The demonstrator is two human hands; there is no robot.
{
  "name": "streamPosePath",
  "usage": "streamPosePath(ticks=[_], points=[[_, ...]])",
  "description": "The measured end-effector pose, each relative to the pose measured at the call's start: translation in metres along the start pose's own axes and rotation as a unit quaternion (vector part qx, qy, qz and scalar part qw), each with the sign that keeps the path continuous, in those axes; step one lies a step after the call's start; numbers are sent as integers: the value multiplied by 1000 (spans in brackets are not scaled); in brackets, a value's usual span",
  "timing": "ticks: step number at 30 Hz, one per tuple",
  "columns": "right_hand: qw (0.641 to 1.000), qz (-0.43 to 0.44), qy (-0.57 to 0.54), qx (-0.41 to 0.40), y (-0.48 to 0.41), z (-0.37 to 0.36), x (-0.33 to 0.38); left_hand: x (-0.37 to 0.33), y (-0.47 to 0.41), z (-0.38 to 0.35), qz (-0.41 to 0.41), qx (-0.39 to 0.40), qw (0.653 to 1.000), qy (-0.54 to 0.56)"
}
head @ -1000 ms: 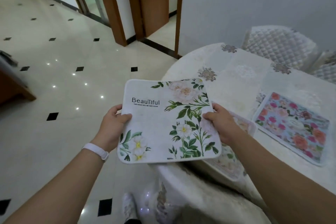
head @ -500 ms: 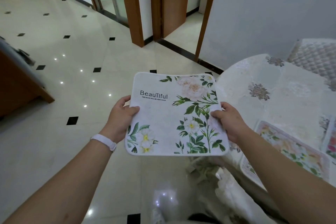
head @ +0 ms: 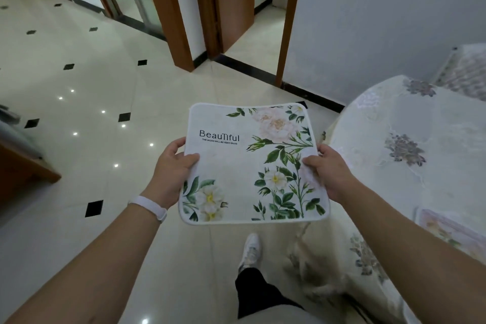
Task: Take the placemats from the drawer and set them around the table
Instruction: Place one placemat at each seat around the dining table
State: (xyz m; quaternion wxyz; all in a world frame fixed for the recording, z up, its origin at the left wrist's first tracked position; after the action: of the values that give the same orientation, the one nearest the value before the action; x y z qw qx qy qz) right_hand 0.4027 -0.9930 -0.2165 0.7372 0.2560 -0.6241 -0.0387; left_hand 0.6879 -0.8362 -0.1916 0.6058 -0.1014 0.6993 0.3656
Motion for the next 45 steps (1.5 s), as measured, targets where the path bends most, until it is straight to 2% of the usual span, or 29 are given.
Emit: streamPosePath(ticks=[7,17,22,27,35,45], points=[[1000,-1,-9,-29,-99,2,52,-57,-119,-47,13,21,999,-41],[992,-3,-44,-117,-186,41,114,-133,-249,-144,-23,118,989,-84],[983,-5,-62,-171,-236,53,132,-148,-330,-193,-9,171,980,-100],[973,-4,-31,-230,-301,56,160,-169,-427,-248,11,232,968,-96],[941,-29,-62,-332,-398,65,222,-235,-560,-344,35,329,939,-95],[884,-53,-91,-455,-451,144,240,-264,-619,-506,39,445,885,-135]])
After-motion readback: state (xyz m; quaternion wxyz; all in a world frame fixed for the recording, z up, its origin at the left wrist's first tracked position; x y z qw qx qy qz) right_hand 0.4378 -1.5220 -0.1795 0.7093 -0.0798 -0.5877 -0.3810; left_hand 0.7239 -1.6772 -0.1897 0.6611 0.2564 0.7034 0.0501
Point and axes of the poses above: each hand's wrist, its own y-axis away from the middle knuckle, its own z-axis out of the back of the hand, x = y × z, the point moved 2 cm from there along -y, towards the middle knuckle, and after that the axes turned 1 degree about z, right-handed, at the moved point
